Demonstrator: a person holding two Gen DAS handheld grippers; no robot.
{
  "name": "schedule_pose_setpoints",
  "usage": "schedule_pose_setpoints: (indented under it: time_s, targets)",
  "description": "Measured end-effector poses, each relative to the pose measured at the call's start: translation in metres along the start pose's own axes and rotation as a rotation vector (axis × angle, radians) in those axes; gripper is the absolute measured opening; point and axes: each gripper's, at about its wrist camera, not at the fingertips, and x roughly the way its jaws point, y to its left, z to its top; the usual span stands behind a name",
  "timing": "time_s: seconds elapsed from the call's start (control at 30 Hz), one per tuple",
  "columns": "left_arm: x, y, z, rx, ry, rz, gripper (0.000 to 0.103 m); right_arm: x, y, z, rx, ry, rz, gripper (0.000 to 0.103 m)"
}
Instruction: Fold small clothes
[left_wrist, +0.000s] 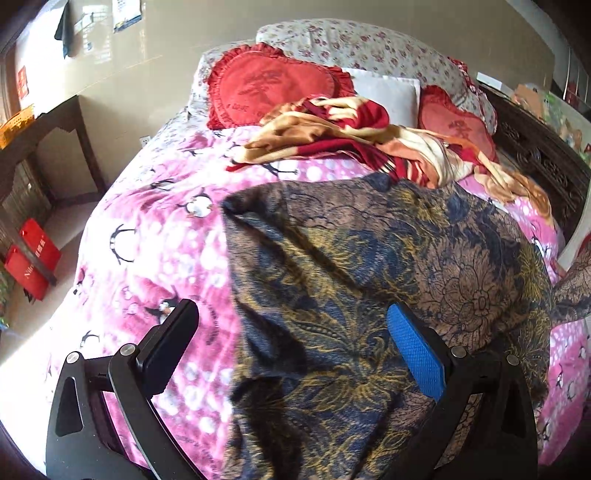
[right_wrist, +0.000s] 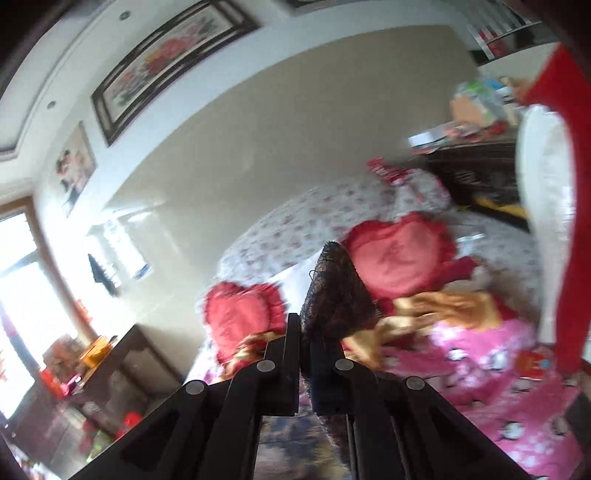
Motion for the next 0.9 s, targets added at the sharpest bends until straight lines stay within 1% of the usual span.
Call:
schedule_pose_setpoints:
  time_s: [0.1, 0.23, 0.33, 0.4, 0.5, 0.57, 0.63, 0.7, 0.73, 0.77, 0.8, 0.83, 0.9]
  targets:
    - [-0.003, 0.014, 0.001, -0.026, -0.007, 0.008, 0.103, 0.033, 0.035, -0.009, -0.029, 0.066, 0.061, 0.003]
    - [-0.006, 0.036, 0.001, -0.072, -0.012, 0.014, 0.103, 0.08, 0.083, -0.029, -0.076, 0.147, 0.119, 0.003]
    - [-0.008, 0.052, 0.002, -0.101, -0.018, 0.018, 0.103, 0.118, 0.122, -0.049, -0.11, 0.198, 0.18, 0.003]
    - [-0.008, 0.062, 0.002, -0.119, -0.019, 0.02, 0.103, 0.14, 0.147, -0.072, -0.123, 0.235, 0.23, 0.003]
    - [-0.007, 0.074, 0.0, -0.14, -0.016, 0.024, 0.103, 0.181, 0.18, -0.125, -0.139, 0.352, 0.287, 0.003]
    - [-0.005, 0.08, -0.001, -0.149, -0.014, 0.03, 0.103, 0.206, 0.196, -0.176, -0.148, 0.455, 0.316, 0.003]
    - [-0.003, 0.085, -0.002, -0.154, -0.007, 0.03, 0.102, 0.227, 0.207, -0.23, -0.19, 0.557, 0.321, 0.003]
    - [0.001, 0.087, -0.003, -0.157, 0.005, 0.025, 0.102, 0.241, 0.213, -0.284, -0.252, 0.666, 0.3, 0.005]
    - [0.002, 0.087, -0.003, -0.158, 0.01, 0.023, 0.102, 0.249, 0.212, -0.315, -0.296, 0.754, 0.278, 0.011]
    - [0.003, 0.087, -0.003, -0.159, 0.014, 0.018, 0.102, 0.251, 0.209, -0.333, -0.315, 0.808, 0.267, 0.02]
    - [0.003, 0.086, -0.003, -0.159, 0.013, 0.01, 0.102, 0.25, 0.204, -0.35, -0.326, 0.855, 0.257, 0.026]
    - [0.003, 0.085, -0.003, -0.158, 0.01, 0.003, 0.102, 0.246, 0.196, -0.361, -0.331, 0.885, 0.256, 0.035]
    - [0.004, 0.08, -0.002, -0.146, 0.002, -0.012, 0.102, 0.23, 0.181, -0.368, -0.349, 0.903, 0.265, 0.037]
